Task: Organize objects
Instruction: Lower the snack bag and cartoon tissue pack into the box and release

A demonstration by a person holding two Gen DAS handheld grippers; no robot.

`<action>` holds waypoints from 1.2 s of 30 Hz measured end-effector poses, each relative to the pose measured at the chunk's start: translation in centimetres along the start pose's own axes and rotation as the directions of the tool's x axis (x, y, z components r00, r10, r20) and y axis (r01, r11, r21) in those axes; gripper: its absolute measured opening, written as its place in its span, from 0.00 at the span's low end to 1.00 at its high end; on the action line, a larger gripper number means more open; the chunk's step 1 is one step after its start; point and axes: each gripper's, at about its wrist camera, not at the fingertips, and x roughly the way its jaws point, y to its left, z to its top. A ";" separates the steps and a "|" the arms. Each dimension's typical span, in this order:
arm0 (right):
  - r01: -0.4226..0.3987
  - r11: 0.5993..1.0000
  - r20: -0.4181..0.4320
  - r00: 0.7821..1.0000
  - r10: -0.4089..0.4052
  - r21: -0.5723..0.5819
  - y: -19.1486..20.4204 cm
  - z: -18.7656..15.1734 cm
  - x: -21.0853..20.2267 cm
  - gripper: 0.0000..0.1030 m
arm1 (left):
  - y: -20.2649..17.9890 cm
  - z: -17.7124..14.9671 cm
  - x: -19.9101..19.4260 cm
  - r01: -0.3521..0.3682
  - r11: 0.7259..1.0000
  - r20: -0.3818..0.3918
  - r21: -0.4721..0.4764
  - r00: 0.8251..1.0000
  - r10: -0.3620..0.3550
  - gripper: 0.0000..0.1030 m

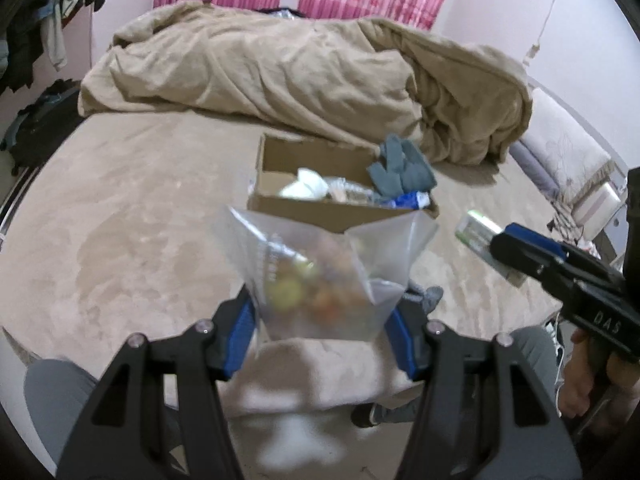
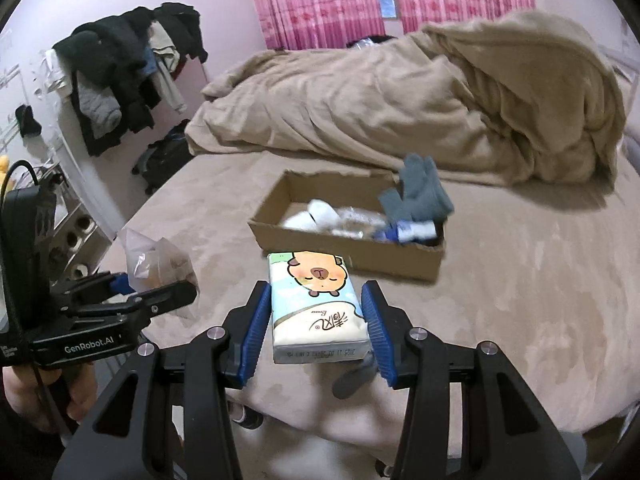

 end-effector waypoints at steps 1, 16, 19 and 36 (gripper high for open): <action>0.000 1.000 0.012 1.000 0.000 0.000 0.3 0.5 -0.4 0.48 | 0.1 0.5 -0.6 0.007 1.000 0.016 0.000 1.000 -0.007 0.57; 0.062 0.998 0.091 0.994 -0.060 -0.014 -0.2 6.0 1.3 0.48 | 1.2 7.2 1.6 0.018 1.000 0.128 0.001 0.992 -0.018 0.57; 0.061 0.998 0.080 0.995 -0.061 -0.005 -0.9 6.4 3.3 0.48 | 1.3 8.3 4.0 0.009 1.000 0.115 0.003 0.993 -0.010 0.57; 0.069 0.996 -0.021 0.997 -0.068 0.053 -5.2 5.8 15.1 0.48 | 2.5 11.1 17.4 -0.010 1.000 -0.047 0.015 0.999 0.010 0.58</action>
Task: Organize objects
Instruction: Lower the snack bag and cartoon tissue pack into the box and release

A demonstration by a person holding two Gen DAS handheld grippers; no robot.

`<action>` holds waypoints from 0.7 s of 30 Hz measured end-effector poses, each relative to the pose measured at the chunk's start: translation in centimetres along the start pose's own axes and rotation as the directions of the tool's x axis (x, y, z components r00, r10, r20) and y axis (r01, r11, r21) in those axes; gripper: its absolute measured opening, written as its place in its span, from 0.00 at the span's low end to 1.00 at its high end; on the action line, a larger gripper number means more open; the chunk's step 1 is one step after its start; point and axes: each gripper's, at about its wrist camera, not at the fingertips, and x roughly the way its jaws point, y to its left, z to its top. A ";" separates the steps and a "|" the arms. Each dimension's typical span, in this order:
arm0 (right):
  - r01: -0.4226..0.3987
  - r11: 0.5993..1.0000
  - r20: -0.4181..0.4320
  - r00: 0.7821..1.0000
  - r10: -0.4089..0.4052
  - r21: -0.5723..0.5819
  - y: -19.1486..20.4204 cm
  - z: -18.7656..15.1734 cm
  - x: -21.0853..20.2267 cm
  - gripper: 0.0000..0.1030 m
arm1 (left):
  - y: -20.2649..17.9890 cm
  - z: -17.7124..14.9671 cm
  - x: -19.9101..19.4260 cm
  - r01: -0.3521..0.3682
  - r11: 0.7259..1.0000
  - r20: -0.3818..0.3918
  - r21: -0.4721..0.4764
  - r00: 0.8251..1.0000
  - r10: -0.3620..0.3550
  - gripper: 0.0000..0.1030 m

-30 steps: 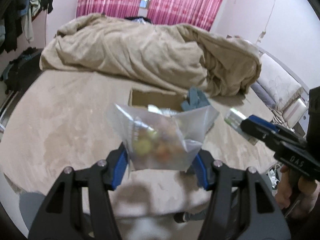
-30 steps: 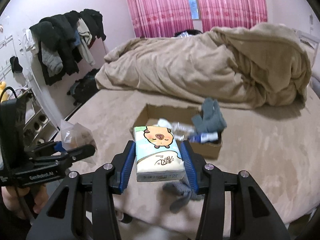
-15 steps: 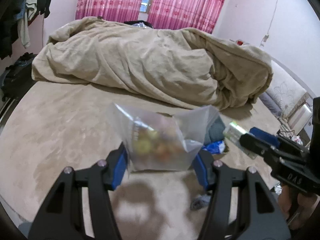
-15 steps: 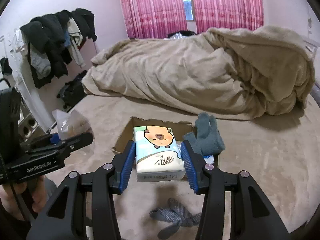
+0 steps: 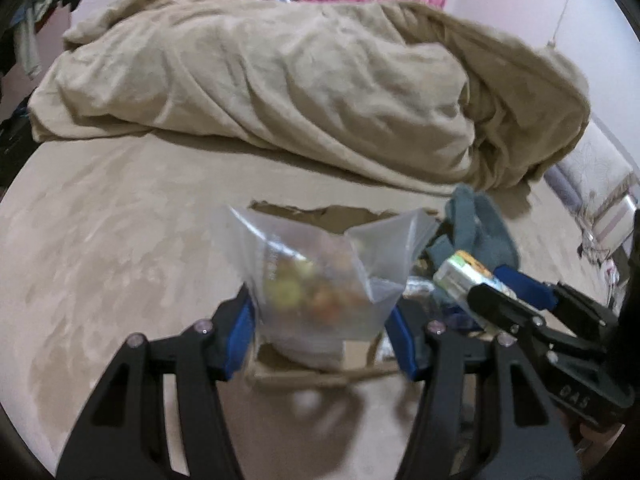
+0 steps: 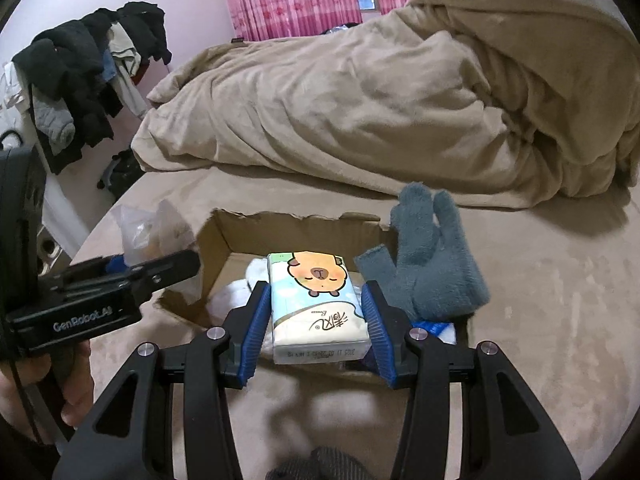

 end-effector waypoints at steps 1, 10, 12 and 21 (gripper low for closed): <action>0.003 1.000 -0.001 1.000 -0.003 0.001 -0.1 0.1 0.3 0.48 | 0.1 0.2 0.4 -0.001 1.000 -0.005 -0.002 1.000 0.001 0.58; 0.008 1.000 0.000 1.000 -0.008 0.008 -1.0 0.9 3.7 0.48 | 0.3 0.8 3.1 0.000 1.000 -0.038 -0.029 0.999 -0.001 0.72; 0.001 1.000 -0.007 1.000 -0.001 0.008 -1.0 0.9 4.3 0.48 | 0.2 0.7 2.9 0.005 1.000 -0.038 -0.023 0.999 -0.006 0.73; 0.015 1.000 -0.004 1.000 -0.015 0.000 -0.3 1.1 3.6 0.61 | 0.3 0.4 -2.1 -0.029 0.999 0.030 -0.018 0.999 0.029 0.83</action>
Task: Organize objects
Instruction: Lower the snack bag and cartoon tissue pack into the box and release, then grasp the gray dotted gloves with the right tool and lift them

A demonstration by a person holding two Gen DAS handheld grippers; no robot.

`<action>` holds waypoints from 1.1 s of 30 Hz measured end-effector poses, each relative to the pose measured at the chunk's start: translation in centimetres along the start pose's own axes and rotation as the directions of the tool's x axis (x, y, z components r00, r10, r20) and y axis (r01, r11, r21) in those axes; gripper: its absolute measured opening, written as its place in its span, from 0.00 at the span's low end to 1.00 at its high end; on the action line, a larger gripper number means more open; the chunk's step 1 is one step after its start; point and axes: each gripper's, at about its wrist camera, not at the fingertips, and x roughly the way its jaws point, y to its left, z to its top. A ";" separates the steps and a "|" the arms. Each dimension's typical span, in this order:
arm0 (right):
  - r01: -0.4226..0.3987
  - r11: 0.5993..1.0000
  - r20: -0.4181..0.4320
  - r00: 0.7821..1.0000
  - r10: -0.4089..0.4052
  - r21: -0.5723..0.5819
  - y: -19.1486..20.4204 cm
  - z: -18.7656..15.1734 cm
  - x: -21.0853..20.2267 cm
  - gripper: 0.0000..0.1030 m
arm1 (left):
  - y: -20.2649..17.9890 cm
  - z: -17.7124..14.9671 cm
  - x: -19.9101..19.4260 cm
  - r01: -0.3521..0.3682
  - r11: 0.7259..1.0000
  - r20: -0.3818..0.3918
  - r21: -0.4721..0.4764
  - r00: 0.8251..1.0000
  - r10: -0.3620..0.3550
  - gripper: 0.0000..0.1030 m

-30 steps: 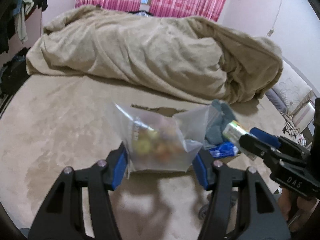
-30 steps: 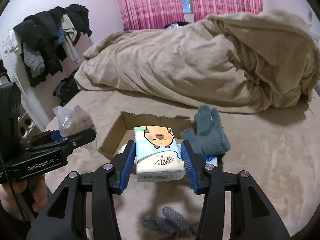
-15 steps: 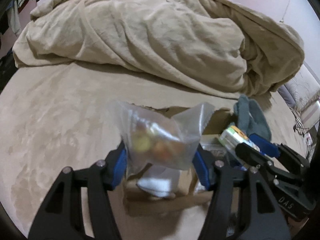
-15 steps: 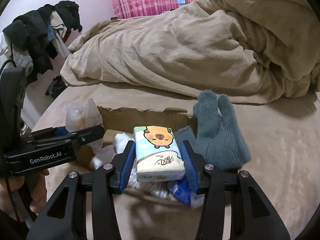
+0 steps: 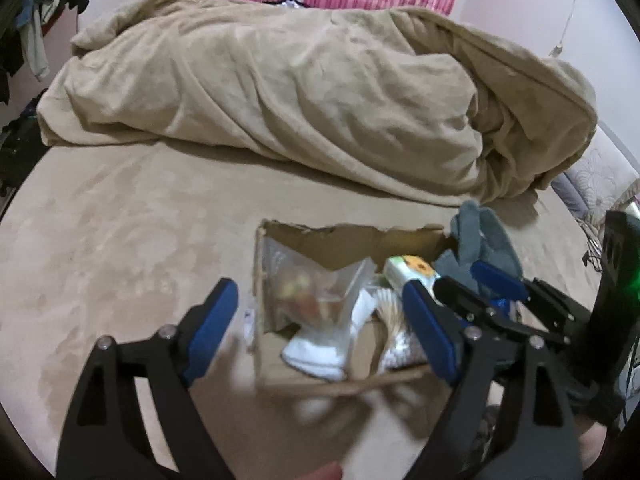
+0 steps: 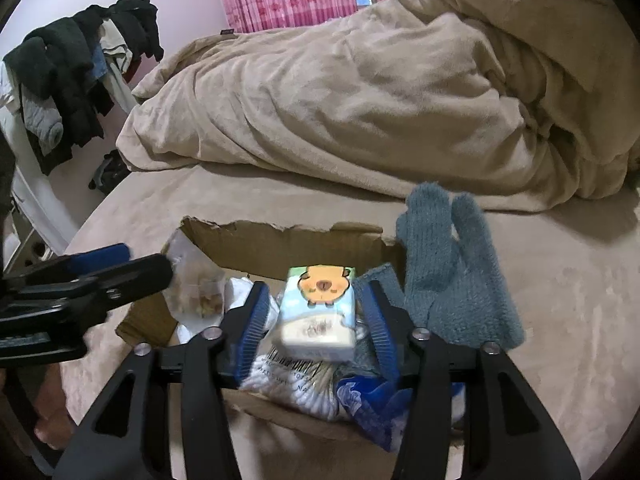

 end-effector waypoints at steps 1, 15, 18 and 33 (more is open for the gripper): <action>0.002 1.000 0.005 1.000 -0.002 0.001 0.1 0.1 -0.4 0.62 | 0.1 -0.2 -0.8 -0.003 1.000 0.006 -0.002 1.000 0.003 0.83; 0.027 0.999 0.020 0.999 -0.027 -0.026 2.3 -2.7 -10.5 0.62 | -1.9 -5.3 -10.7 0.001 1.000 0.052 0.014 0.999 -0.002 0.83; 0.033 0.999 0.027 0.999 -0.032 -0.032 2.5 -3.8 -13.0 0.62 | -2.8 -7.3 -12.2 -0.035 0.999 0.062 0.022 0.998 0.033 0.84; 0.054 0.998 -0.055 0.997 -0.056 -0.033 1.4 -9.7 -14.9 0.62 | -3.5 -14.3 -11.5 -0.054 0.998 -0.051 0.011 0.997 0.055 0.84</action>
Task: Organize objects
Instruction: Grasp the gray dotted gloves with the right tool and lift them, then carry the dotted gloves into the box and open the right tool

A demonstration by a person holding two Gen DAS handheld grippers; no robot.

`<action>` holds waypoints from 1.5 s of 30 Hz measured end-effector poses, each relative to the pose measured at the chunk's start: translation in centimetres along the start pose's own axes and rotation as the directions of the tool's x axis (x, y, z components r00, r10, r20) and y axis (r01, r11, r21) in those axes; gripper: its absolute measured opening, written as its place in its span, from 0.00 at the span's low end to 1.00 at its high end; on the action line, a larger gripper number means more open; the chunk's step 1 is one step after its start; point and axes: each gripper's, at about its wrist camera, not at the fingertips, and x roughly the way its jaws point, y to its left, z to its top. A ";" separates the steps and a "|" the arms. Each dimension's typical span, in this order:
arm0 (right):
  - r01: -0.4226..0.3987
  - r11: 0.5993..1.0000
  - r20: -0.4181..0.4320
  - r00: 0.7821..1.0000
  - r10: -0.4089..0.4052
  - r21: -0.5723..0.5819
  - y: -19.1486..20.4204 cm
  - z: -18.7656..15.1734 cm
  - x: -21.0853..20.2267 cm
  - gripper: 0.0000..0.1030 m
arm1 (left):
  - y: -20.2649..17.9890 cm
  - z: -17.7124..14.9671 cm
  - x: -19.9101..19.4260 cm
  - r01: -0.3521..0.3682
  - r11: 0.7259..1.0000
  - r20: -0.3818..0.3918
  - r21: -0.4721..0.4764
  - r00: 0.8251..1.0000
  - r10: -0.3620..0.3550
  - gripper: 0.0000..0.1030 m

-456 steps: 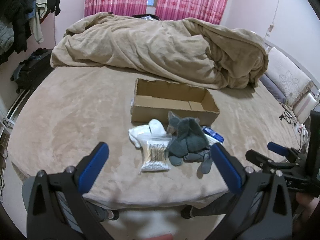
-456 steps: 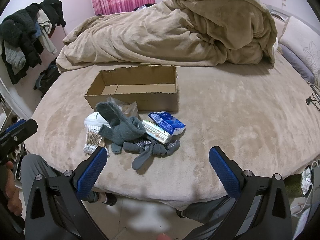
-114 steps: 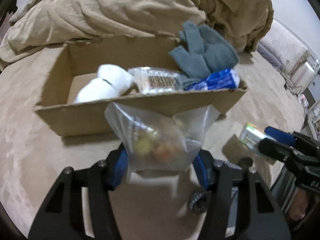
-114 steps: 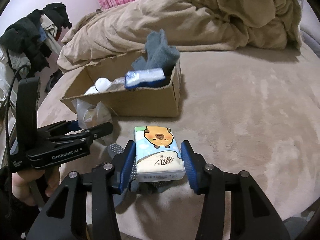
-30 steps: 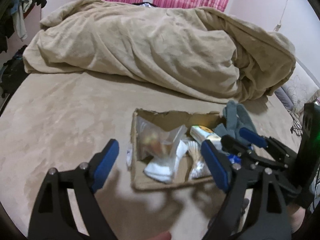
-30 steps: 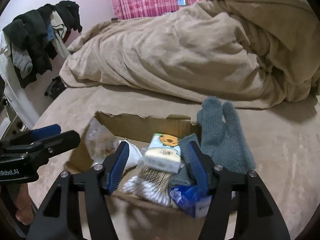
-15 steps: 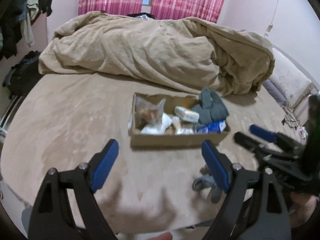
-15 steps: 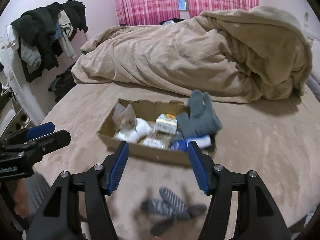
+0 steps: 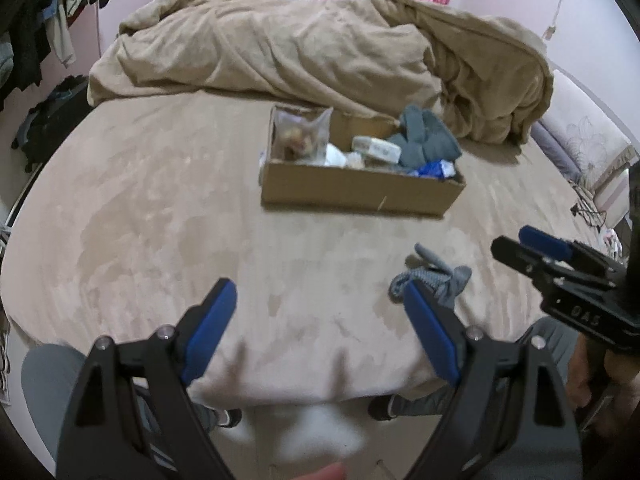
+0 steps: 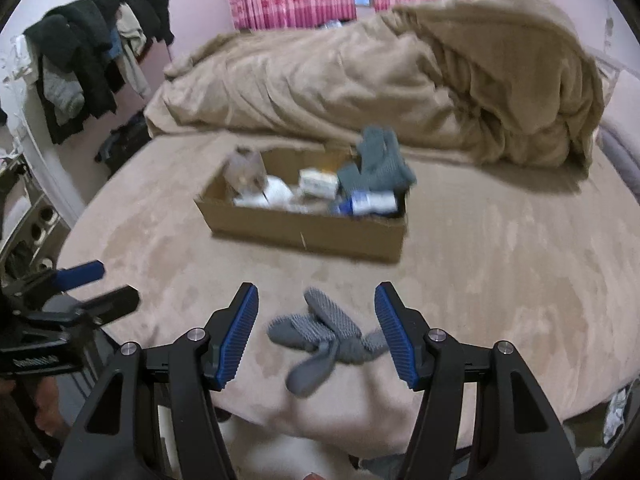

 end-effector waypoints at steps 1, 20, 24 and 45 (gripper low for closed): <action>0.003 1.000 -0.011 1.000 -0.003 0.005 -0.2 -0.4 0.5 0.62 | -0.1 -0.1 0.3 0.002 1.000 -0.005 0.005 1.000 -0.002 0.84; -0.021 0.998 -0.179 0.983 0.032 0.062 -2.3 -4.1 9.5 0.62 | 0.4 -2.7 7.9 -0.017 1.000 -0.156 0.024 0.987 0.021 0.84; -0.023 0.997 -0.184 0.982 0.037 0.078 -2.3 -4.3 10.7 0.62 | 0.7 -3.0 8.6 -0.017 1.000 -0.178 0.021 0.984 0.020 0.84; -0.078 0.996 -0.077 0.994 0.081 0.039 -0.3 -1.0 5.5 0.31 | 2.4 0.2 3.8 -0.017 0.999 -0.078 -0.036 0.997 0.014 0.84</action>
